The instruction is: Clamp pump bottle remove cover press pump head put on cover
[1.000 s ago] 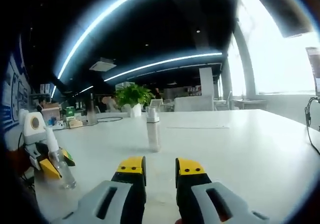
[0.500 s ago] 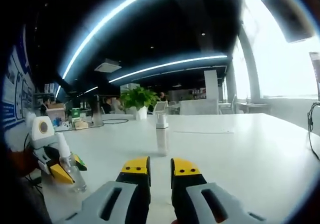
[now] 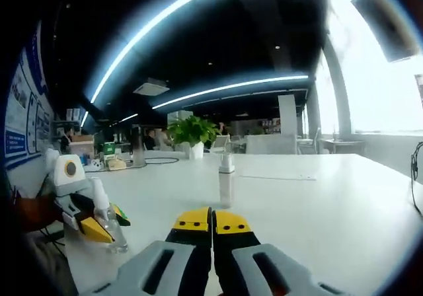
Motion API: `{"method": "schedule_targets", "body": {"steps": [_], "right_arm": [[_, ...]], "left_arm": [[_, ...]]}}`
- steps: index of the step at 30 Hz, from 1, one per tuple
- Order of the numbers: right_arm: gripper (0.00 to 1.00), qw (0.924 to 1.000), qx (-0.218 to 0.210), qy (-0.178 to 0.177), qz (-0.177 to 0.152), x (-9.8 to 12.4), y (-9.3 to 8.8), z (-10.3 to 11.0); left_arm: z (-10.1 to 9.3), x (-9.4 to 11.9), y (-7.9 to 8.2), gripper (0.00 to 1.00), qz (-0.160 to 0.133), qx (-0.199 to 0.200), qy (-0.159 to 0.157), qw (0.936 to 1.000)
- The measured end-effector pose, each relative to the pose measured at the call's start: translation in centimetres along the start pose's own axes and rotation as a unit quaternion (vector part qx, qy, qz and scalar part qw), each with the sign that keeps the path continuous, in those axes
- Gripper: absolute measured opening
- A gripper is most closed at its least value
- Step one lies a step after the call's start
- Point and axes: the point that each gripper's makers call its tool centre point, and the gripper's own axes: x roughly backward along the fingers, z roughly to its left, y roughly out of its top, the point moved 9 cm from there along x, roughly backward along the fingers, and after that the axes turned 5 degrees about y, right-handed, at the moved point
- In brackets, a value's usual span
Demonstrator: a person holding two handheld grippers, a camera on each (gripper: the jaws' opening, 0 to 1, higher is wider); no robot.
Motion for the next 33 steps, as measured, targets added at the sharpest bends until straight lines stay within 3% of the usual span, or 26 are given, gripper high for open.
{"method": "schedule_targets", "body": {"steps": [18, 33], "right_arm": [[0.0, 0.9981, 0.041, 0.04, 0.022, 1.0, -1.9, 1.6], [0.0, 0.9972, 0.046, 0.047, 0.036, 1.6, -3.4, 1.7]], "left_arm": [[-0.1, 0.0, 0.0, 0.16, -0.001, -0.004, -0.001, 1.0], [0.0, 0.0, 0.0, 0.15, -0.002, -0.009, 0.0, 1.0]]}}
